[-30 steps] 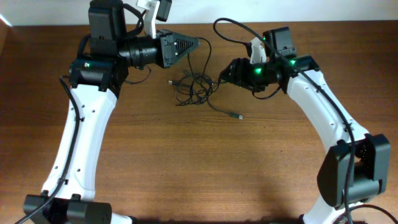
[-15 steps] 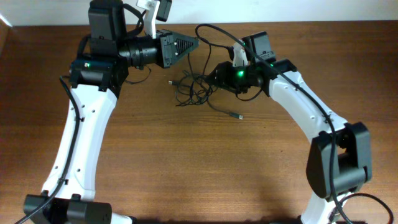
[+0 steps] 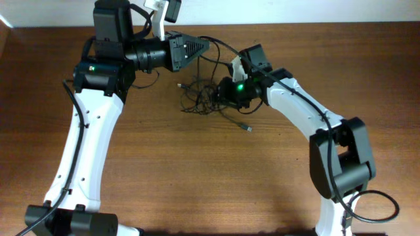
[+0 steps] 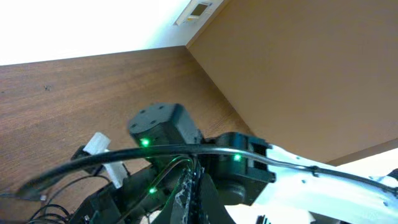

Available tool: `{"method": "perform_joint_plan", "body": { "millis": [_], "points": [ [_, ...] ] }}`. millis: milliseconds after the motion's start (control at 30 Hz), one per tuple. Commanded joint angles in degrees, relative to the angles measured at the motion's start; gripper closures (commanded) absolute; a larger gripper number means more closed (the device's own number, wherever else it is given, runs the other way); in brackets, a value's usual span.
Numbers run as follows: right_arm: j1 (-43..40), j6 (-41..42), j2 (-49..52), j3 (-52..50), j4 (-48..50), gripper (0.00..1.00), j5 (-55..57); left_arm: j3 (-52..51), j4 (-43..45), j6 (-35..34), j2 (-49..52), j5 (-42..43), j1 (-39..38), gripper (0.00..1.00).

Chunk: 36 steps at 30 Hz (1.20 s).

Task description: Untangle cables

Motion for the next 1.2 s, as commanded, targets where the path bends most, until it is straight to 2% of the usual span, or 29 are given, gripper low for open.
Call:
{"method": "perform_joint_plan", "body": {
  "millis": [0,67,100,167,367,467,567,833,1167],
  "points": [
    [0.44,0.35,1.09,-0.22,0.76,0.79,-0.31,1.38,0.31,-0.55,-1.73,1.46,-0.17,1.0],
    [0.31,0.33,1.09,-0.22,1.25,0.92,-0.31,1.38,0.31,-0.52,-1.73,1.42,-0.13,1.0],
    [0.28,0.33,1.09,-0.22,1.2,0.95,-0.31,1.38,0.31,-0.52,-1.73,1.38,-0.04,1.0],
    [-0.11,0.26,1.07,-0.22,0.94,0.96,-0.33,1.38,-0.17,-0.52,-1.73,-0.66,0.48,1.0],
    [-4.13,-4.5,-3.28,-0.2,-4.09,0.96,0.48,1.38,-12.09,1.46,-1.7,-20.98,3.32,1.0],
    [-5.25,-6.95,-8.37,-0.2,-9.42,0.96,6.19,1.03,-15.65,1.49,-1.7,-29.79,3.45,1.0],
    [-5.25,-8.68,-13.03,-0.2,-13.62,0.96,10.78,0.83,-16.63,4.02,-1.44,-30.8,3.45,1.0],
    [-5.29,-10.54,-20.92,-0.2,-24.28,0.96,19.43,0.66,-19.85,5.33,2.21,-30.77,3.43,1.0],
    [-5.29,-10.51,-21.11,-0.2,-27.32,0.96,20.55,0.66,-19.96,5.99,2.93,-30.8,3.43,1.0]
  ]
}}
